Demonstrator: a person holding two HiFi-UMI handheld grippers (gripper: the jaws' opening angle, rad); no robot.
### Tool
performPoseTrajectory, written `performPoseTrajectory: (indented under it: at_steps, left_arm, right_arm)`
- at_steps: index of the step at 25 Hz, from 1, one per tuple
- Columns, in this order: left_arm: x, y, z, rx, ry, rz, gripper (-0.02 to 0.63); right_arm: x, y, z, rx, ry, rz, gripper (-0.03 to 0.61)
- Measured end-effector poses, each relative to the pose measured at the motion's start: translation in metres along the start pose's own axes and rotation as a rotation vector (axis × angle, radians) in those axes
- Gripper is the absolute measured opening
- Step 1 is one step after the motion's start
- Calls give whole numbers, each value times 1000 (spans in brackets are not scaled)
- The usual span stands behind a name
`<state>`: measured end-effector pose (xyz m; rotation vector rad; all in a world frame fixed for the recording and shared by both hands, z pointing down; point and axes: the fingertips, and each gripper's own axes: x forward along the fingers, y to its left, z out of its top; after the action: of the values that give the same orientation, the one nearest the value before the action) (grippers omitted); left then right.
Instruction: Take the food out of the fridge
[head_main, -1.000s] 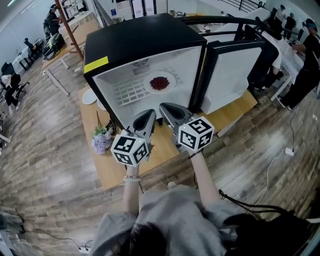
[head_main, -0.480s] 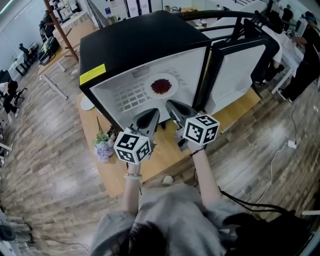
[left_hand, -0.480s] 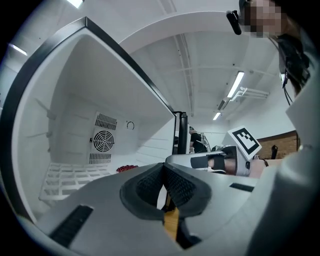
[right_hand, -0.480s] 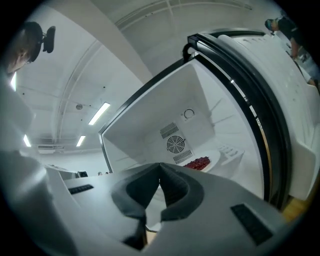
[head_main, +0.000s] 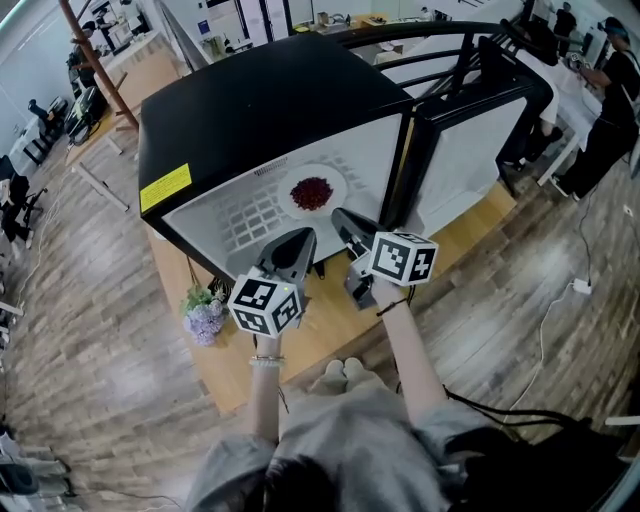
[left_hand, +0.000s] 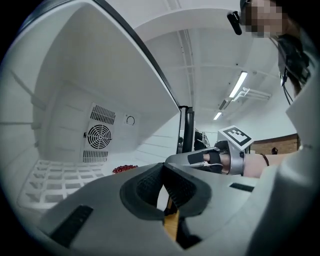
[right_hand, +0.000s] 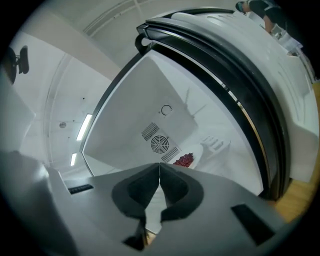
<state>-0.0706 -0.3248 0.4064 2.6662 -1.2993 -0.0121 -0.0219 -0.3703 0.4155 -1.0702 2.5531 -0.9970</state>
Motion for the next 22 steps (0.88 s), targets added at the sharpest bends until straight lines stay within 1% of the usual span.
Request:
performPoseTrajectory:
  at_steps: [5, 7, 11, 17, 20, 22]
  left_arm:
    - [11, 3, -1, 3, 11, 4, 8]
    - [14, 5, -3, -1, 20, 5, 8]
    - [18, 2, -10, 2, 32, 5, 8]
    - [20, 2, -11, 1, 38, 6, 8]
    - [21, 3, -11, -2, 39, 7, 8]
    - [21, 4, -11, -3, 39, 7, 8]
  right_arm:
    - [6, -10, 5, 112, -3, 28, 14]
    - [9, -17, 4, 149, -2, 13, 89]
    - [10, -31, -1, 229, -8, -13, 130]
    - [14, -43, -7, 316, -15, -39, 148]
    - [20, -49, -11, 378, -15, -47, 176]
    - [25, -51, -15, 420, -16, -48, 176]
